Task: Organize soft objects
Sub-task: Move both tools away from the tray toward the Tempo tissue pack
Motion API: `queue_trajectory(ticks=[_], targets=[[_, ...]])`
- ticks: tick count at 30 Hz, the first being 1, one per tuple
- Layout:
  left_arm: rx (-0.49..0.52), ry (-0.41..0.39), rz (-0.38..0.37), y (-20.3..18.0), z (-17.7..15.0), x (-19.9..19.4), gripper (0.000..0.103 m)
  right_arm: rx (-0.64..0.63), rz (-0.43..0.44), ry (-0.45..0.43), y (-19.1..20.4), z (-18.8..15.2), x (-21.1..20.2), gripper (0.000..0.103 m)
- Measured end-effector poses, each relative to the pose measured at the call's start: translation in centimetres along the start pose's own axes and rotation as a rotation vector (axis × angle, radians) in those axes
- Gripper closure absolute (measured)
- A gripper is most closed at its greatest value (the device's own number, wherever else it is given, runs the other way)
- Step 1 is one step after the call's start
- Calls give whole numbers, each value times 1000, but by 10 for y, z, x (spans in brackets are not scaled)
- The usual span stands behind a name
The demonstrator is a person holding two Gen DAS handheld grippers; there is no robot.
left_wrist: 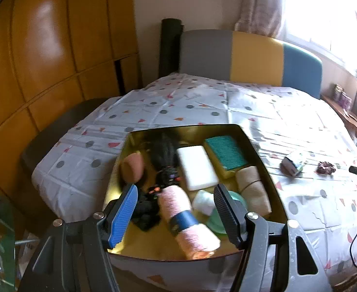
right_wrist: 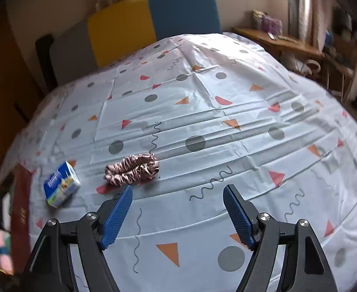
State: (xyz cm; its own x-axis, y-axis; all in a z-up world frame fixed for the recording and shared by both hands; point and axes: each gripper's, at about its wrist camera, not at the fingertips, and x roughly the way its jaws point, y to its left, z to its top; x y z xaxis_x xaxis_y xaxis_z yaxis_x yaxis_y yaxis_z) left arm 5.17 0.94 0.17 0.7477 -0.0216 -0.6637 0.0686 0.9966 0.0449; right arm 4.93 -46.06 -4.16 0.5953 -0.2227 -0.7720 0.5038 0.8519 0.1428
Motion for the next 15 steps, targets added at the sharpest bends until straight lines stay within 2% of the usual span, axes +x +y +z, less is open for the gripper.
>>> queue_trajectory(ticks=[15], targets=[[154, 5, -147, -88, 17, 5, 37, 111, 7, -23, -19, 2, -9, 20]])
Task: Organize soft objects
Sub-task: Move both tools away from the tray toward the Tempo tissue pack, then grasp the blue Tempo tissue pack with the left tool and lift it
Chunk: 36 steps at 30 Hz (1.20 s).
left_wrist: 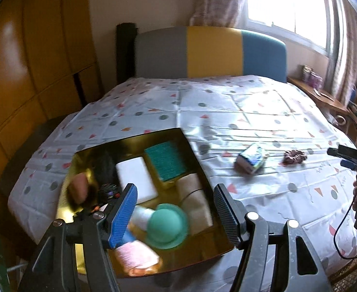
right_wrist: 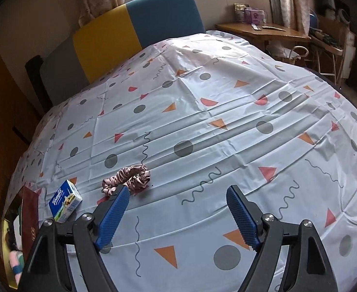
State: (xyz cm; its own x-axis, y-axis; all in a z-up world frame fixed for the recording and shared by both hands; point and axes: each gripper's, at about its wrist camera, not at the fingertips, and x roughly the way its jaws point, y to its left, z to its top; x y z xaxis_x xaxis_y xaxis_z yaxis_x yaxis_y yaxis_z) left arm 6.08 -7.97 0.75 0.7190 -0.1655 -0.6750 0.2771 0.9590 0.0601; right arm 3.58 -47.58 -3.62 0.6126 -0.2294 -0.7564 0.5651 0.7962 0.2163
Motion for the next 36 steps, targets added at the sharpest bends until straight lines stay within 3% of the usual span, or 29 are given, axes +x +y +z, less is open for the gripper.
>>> queue_trajectory(ticks=[13, 23, 26, 29, 33, 36], targets=[[80, 84, -143, -67, 18, 39, 37, 55, 20, 31, -8, 1, 5, 20], [196, 196, -208, -120, 44, 108, 37, 93, 60, 57, -12, 2, 7, 20], [252, 249, -205, -135, 50, 136, 22, 96, 75, 72, -11, 2, 10, 19], [289, 310, -234, -146, 55, 162, 22, 94, 90, 82, -9, 1, 11, 19], [389, 324, -220, -162, 54, 186, 21, 98, 103, 85, -9, 2, 13, 18], [382, 342, -224, -165, 54, 201, 21, 113, 110, 95, -11, 2, 14, 18]])
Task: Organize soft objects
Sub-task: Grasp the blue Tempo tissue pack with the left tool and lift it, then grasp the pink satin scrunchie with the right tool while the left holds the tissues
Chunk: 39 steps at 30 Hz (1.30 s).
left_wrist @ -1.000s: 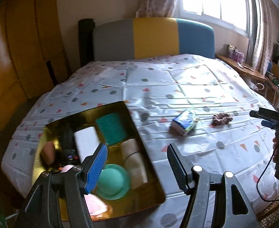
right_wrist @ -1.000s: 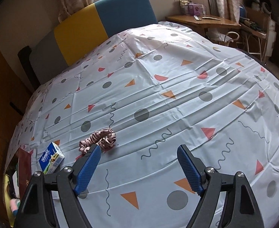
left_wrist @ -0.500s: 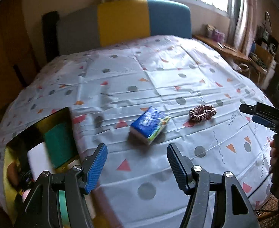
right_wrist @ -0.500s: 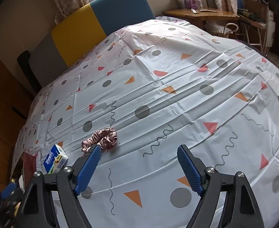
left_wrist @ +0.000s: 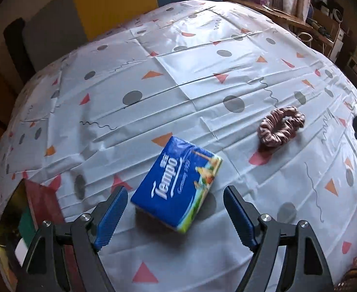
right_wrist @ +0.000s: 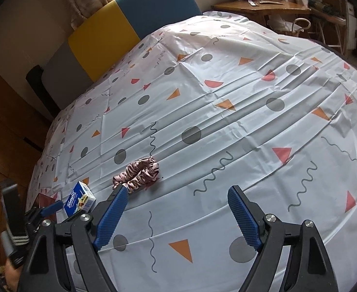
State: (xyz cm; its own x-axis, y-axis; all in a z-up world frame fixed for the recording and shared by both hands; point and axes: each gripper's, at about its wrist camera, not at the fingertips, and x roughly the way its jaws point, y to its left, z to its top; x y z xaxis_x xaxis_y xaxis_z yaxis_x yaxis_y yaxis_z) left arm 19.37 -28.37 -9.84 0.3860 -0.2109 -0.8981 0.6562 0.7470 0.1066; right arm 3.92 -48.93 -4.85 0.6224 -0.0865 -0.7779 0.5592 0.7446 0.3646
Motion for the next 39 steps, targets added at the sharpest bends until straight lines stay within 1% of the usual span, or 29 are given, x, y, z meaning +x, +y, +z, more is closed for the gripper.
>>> queue_trajectory(ticks=[4, 5, 6, 9, 12, 14, 16, 17, 20, 24, 26, 28, 32, 36, 39], targets=[[-26, 4, -23, 4, 6, 13, 21, 6, 0, 7, -1, 0, 2, 18], [-41, 16, -20, 5, 7, 18, 24, 3, -4, 7, 0, 0, 2, 18], [-54, 25, -14, 7, 7, 22, 33, 1, -6, 7, 0, 0, 2, 18], [-95, 21, -26, 10, 4, 22, 43, -9, -22, -1, 1, 0, 2, 18], [-133, 2, -53, 10, -3, 10, 47, -8, -25, 8, 0, 0, 4, 18], [-141, -17, -24, 3, -12, -4, 48, -6, -24, 8, -1, 0, 4, 18], [-166, -33, -24, -2, -24, -17, 48, -1, -27, 5, -2, 0, 3, 18], [-177, -42, -9, -7, -33, -24, 48, 5, -27, 5, -4, 0, 2, 18], [-164, -76, 19, -25, -62, -41, 48, 21, -23, 10, -7, -1, 2, 18], [-113, -114, 56, -48, -96, -47, 48, 18, -31, 17, -7, -3, 3, 18], [-97, -101, 62, -54, -109, -37, 48, 5, -34, 22, -4, -4, 4, 18], [-93, -150, 58, -53, -114, -36, 49, -16, -26, 31, 0, -6, 7, 18], [-114, -165, 19, -47, -116, -32, 49, -88, -8, 41, 15, -12, 10, 18], [-121, -195, 6, -45, -120, -31, 49, -179, 15, 70, 37, -17, 19, 17], [-128, -209, 5, -47, -123, -33, 49, -241, 5, 87, 54, -14, 29, 8]])
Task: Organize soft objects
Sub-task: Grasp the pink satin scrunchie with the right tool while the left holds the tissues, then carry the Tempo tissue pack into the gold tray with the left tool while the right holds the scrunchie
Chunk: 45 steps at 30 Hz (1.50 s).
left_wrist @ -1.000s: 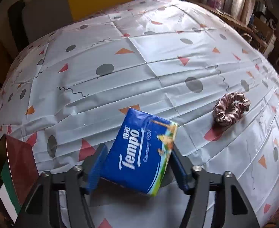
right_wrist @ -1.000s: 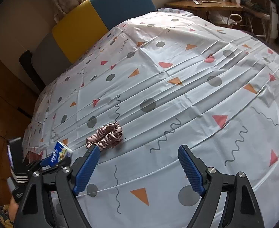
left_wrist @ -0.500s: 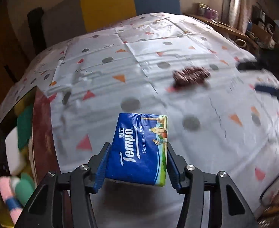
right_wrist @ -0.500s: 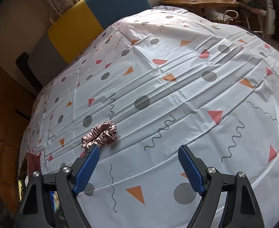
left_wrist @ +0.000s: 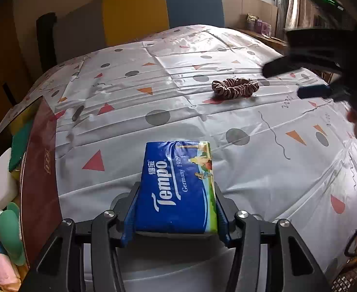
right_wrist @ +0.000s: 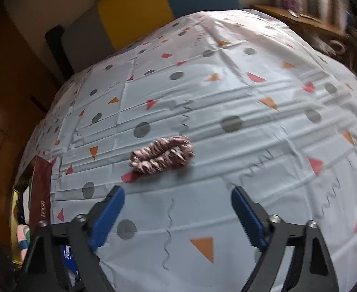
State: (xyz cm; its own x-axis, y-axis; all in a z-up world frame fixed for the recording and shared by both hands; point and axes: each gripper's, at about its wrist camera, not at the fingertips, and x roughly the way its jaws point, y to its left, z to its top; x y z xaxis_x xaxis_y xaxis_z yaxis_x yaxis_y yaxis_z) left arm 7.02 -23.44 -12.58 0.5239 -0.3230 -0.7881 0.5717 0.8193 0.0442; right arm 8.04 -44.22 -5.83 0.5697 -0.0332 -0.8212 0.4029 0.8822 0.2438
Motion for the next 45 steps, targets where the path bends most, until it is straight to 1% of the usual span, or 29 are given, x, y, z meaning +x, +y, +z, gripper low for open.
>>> queue_trajectory(ticks=[3, 4, 6, 9, 10, 11, 13, 14, 16, 19, 24, 26, 29, 30, 34, 36, 40, 45], targets=[[-7, -13, -5, 0, -2, -2, 49, -71, -29, -5, 18, 16, 14, 4], [-10, -17, -7, 0, -3, -3, 49, -92, -31, 6, 24, 21, 20, 2], [-14, -22, -12, 1, -4, -3, 49, -135, -36, 37, 34, 31, 36, 2], [-23, -26, -18, 2, -4, -3, 50, -194, -93, 73, 45, 39, 59, 2], [-23, -28, -18, 2, -4, -4, 50, -208, -109, 87, 47, 41, 67, 4], [-25, -31, -19, 2, -5, -4, 50, -225, -118, 106, 49, 41, 75, 9], [-25, -35, -20, 3, -5, -4, 50, -251, -142, 127, 50, 39, 83, 66], [-26, -36, -21, 2, -5, -4, 50, -254, -141, 136, 49, 37, 85, 74], [-30, -39, -21, 2, -6, -5, 50, -273, -135, 126, 51, 32, 82, 84], [-29, -44, -17, 0, -7, -6, 50, -300, -120, 126, 50, 20, 69, 85], [-31, -47, -16, 0, -7, -7, 50, -281, -35, 116, 41, -5, 38, 86], [-27, -50, -11, -1, -8, -7, 50, -296, -15, 125, 45, -18, 32, 86], [-26, -45, -6, -2, -7, -7, 49, -297, -15, 171, 42, -37, 39, 86], [-22, -44, -3, -3, -7, -7, 49, -303, -14, 156, 41, -38, 38, 86], [-7, -36, 16, -5, -5, -6, 49, -289, 9, 150, 38, -39, 41, 85], [-10, -22, 20, -6, -2, -6, 50, -305, 11, 146, 38, -40, 41, 85], [-8, 7, 21, -7, 2, -10, 50, -290, 36, 145, 35, -38, 40, 84], [-15, -27, 13, -7, 3, -33, 51, -382, -16, 121, 47, -45, 39, 84]])
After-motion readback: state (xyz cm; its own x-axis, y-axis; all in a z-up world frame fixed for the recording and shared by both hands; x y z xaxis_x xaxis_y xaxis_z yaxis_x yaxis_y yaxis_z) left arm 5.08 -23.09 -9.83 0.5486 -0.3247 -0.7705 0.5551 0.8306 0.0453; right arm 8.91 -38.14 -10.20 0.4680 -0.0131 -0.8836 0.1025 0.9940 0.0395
